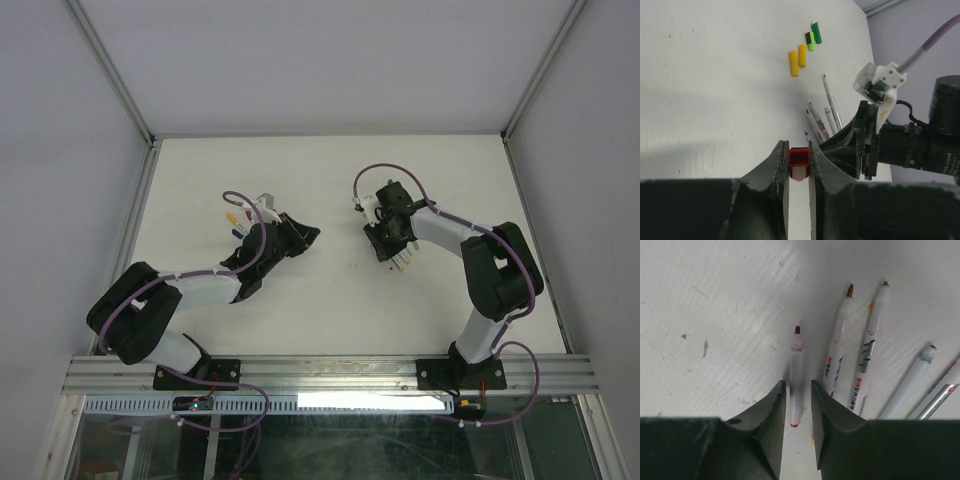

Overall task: Open the pen caps
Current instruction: Place the pen at the center of the board.

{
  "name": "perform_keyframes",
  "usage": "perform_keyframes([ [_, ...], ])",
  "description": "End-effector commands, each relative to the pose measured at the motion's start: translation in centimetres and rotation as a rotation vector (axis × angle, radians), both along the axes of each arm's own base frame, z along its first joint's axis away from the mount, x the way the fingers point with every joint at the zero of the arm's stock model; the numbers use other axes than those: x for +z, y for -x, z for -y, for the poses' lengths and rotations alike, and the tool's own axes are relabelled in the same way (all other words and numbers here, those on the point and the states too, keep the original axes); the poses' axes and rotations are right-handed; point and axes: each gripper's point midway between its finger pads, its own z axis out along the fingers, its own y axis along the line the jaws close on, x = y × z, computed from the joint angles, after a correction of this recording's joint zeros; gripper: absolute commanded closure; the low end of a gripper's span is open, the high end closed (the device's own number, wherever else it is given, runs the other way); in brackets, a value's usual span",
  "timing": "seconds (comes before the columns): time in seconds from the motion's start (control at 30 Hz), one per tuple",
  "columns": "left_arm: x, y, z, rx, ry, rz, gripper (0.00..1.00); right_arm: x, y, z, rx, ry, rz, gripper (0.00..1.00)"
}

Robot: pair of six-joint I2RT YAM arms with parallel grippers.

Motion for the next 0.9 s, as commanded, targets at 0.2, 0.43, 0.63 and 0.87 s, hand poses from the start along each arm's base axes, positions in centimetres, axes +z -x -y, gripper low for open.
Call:
perform_keyframes([
  [0.2, -1.1, 0.6, 2.1, -0.020, -0.005, -0.006, 1.00, 2.6, -1.0, -0.8, 0.015, -0.056, 0.062, 0.69],
  [0.43, -2.9, 1.4, 3.2, -0.043, -0.042, -0.037, 1.00, 4.7, -1.4, -1.1, 0.025, -0.093, 0.129, 0.66],
  [0.63, -5.4, 1.1, 5.0, -0.047, -0.118, -0.118, 1.00, 7.1, -1.3, -1.8, 0.066, -0.153, 0.193, 0.64],
  [0.87, -7.4, -1.2, 6.5, -0.004, -0.251, -0.215, 1.00, 10.5, -1.5, -1.6, 0.097, -0.216, 0.287, 0.63],
])
